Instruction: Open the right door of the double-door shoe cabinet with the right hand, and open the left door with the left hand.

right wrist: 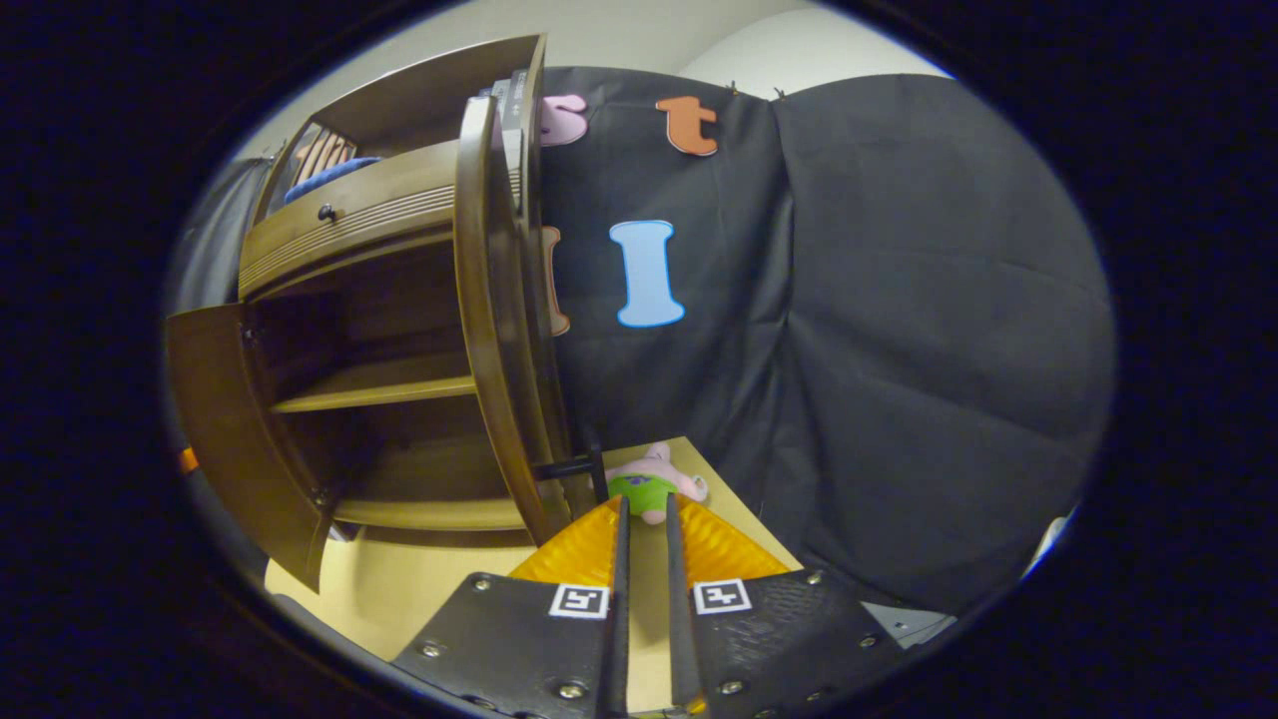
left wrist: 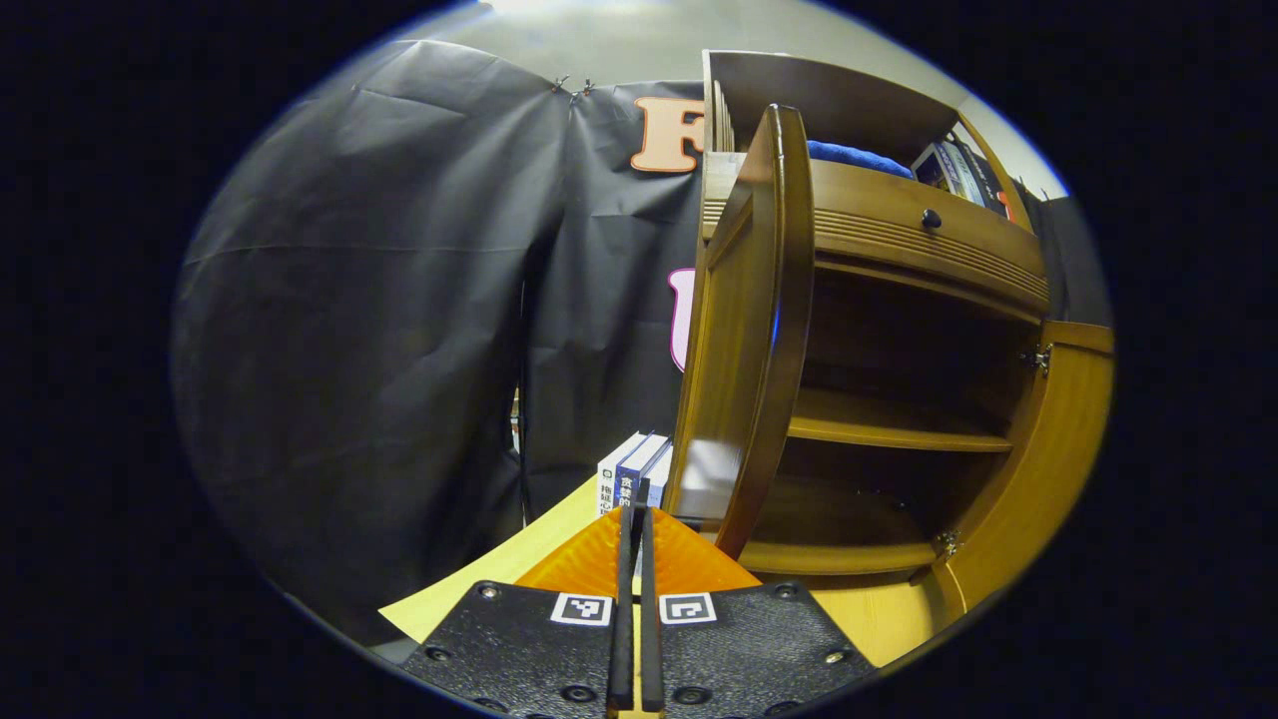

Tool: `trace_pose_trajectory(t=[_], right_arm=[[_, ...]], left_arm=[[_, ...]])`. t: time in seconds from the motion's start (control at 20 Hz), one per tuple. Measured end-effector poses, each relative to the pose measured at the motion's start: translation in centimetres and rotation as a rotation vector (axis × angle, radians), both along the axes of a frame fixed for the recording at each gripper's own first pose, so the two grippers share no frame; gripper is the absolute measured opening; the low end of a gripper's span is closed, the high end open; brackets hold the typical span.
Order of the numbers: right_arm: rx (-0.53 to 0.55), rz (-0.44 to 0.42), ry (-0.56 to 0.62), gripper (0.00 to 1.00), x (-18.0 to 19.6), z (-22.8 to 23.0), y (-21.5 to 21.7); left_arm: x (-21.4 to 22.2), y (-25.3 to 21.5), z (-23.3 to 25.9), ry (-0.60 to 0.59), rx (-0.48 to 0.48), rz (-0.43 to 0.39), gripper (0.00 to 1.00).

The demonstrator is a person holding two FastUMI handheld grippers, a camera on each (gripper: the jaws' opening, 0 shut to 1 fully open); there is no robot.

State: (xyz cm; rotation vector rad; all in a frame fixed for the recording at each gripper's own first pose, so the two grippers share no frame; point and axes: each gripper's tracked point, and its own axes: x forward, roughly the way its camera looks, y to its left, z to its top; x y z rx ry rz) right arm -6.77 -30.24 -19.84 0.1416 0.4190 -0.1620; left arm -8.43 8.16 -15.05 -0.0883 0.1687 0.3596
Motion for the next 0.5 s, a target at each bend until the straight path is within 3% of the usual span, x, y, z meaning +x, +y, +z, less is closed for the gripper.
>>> trace_pose_trajectory(t=[0.15,0.5], right_arm=[[-0.002,-0.002,0.0,0.17,-0.2,0.0,0.2],[-0.016,0.013,0.024,0.17,-0.2,0.0,1.1]], left_arm=[[0.0,0.4,0.1,0.001,0.01,-0.004,0.04],[-0.5,2.0,0.2,-0.005,0.02,-0.026,0.0]])
